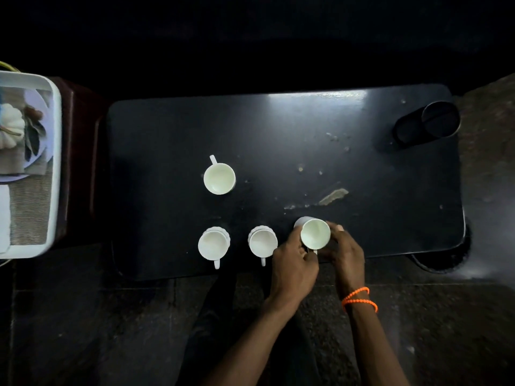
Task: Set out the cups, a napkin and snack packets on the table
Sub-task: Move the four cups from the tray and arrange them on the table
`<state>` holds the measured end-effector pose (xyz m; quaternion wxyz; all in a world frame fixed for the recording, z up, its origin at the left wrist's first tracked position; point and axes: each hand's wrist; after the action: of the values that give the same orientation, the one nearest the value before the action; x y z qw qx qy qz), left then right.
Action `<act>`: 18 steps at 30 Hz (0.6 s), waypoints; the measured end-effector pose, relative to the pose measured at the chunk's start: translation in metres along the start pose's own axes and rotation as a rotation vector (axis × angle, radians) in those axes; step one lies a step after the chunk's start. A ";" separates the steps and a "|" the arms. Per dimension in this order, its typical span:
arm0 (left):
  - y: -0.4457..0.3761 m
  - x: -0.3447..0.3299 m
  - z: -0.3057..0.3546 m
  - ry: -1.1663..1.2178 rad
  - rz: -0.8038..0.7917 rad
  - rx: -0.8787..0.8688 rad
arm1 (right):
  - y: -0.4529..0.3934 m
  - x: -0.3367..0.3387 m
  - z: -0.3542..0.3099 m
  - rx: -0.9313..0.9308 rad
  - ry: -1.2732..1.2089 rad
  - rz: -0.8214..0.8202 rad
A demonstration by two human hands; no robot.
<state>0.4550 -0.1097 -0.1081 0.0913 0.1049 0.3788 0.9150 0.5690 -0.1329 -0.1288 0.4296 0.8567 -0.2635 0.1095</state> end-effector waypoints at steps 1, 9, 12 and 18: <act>0.001 0.000 -0.001 -0.008 -0.004 0.002 | 0.000 0.001 0.003 0.001 0.007 0.001; 0.001 0.002 0.001 0.022 -0.004 0.003 | -0.003 0.000 0.004 0.008 -0.001 0.015; -0.008 0.005 0.008 0.031 0.018 -0.024 | -0.010 -0.006 -0.008 0.026 0.023 0.011; -0.035 0.019 0.033 0.068 0.096 -0.062 | -0.032 -0.027 -0.047 0.057 0.009 0.008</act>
<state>0.4485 -0.0584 -0.1079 0.0373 0.0889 0.3479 0.9326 0.5654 -0.0703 -0.1339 0.4058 0.8671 -0.2616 0.1226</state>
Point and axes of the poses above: each hand's wrist, its own y-axis away from the middle knuckle, its own x-axis out of the back of the hand, z = x × y, and after that the axes turned 11 degrees about y, right-handed
